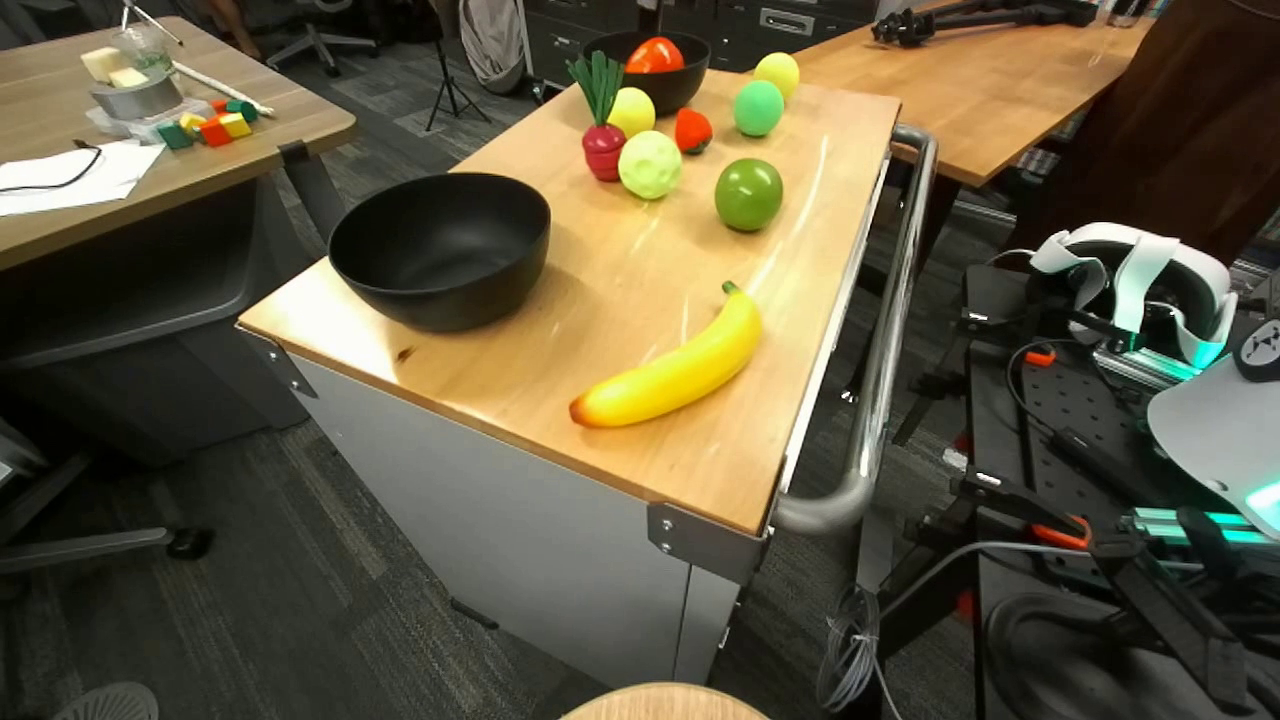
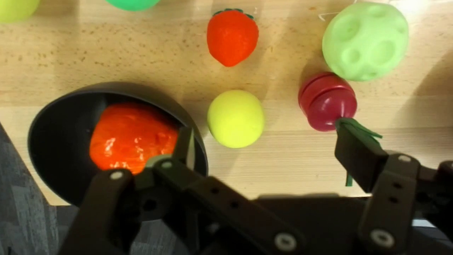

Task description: Split the fruits between the two bowls

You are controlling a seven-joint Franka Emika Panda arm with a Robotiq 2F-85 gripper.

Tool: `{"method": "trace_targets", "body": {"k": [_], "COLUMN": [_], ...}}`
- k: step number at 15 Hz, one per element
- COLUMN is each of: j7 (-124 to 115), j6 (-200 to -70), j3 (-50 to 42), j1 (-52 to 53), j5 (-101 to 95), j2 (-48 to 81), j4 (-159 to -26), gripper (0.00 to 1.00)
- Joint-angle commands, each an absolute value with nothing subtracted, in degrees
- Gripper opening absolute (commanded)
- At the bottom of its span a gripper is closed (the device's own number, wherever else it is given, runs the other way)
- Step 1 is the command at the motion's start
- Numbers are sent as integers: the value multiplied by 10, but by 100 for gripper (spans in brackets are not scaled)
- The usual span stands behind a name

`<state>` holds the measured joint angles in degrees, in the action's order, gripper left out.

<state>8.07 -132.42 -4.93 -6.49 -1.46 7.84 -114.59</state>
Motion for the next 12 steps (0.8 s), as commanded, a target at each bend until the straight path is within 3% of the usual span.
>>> {"method": "trace_targets", "body": {"k": [1, 10, 11, 12], "j7": [120, 115, 111, 110], "j6": [-1303, -1345, -1349, -1355], "j3": [-39, -8, -6, -4], "j1": [-64, -49, -47, -45], "j5": [22, 44, 40, 36], "j2": [88, 138, 142, 145], "j4": [-1137, -1117, -1114, -1113], "gripper": [100, 99, 75, 74]}}
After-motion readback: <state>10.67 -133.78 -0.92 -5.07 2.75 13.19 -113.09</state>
